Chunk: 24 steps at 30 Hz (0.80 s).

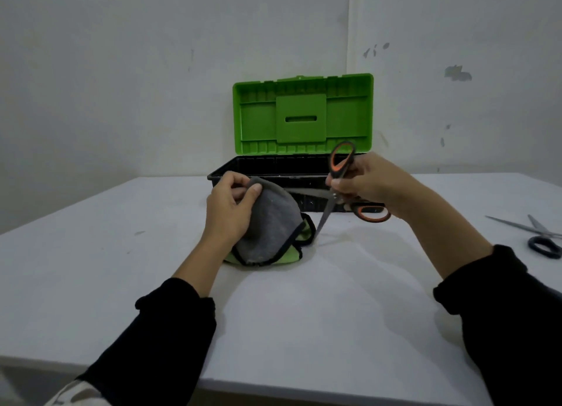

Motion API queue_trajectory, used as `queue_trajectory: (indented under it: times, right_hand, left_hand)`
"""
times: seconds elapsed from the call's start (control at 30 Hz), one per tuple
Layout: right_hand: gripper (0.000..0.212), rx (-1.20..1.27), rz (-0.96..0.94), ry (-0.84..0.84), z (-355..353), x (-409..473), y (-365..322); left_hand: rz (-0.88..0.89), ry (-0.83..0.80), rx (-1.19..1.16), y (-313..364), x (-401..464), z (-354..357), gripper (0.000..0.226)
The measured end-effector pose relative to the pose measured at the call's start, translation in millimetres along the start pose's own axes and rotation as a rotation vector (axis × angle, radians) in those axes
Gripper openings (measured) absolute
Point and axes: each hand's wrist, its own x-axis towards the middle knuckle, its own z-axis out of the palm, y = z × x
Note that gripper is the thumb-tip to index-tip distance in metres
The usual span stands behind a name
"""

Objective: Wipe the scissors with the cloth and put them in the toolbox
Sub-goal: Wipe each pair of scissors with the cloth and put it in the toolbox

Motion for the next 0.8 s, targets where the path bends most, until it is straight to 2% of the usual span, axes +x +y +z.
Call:
queue_trajectory:
  times: [0.1,0.27,0.33,0.5,0.63,0.8]
  right_hand:
    - [0.008,-0.096,-0.038,-0.081,3,0,-3]
    - [0.017,-0.176,-0.058,-0.038,19,14,-1]
    - [0.019,-0.174,-0.050,0.006,20,17,0]
    - [0.032,-0.130,-0.063,0.037,17,15,2]
    - [0.030,-0.182,-0.129,0.035,20,14,-2]
    - [0.021,-0.242,-0.271,0.073,40,12,-10]
  left_hand:
    - [0.013,0.001,-0.073,6,-2,1,0.009]
    - [0.229,-0.293,-0.114,25,-15,10,0.015]
    - [0.275,-0.353,-0.102,27,-16,9,0.013]
    - [0.315,-0.267,0.015,27,-12,6,0.025]
    - [0.300,-0.335,0.190,25,-8,6,0.027]
    - [0.303,-0.243,0.161,26,-7,7,0.018]
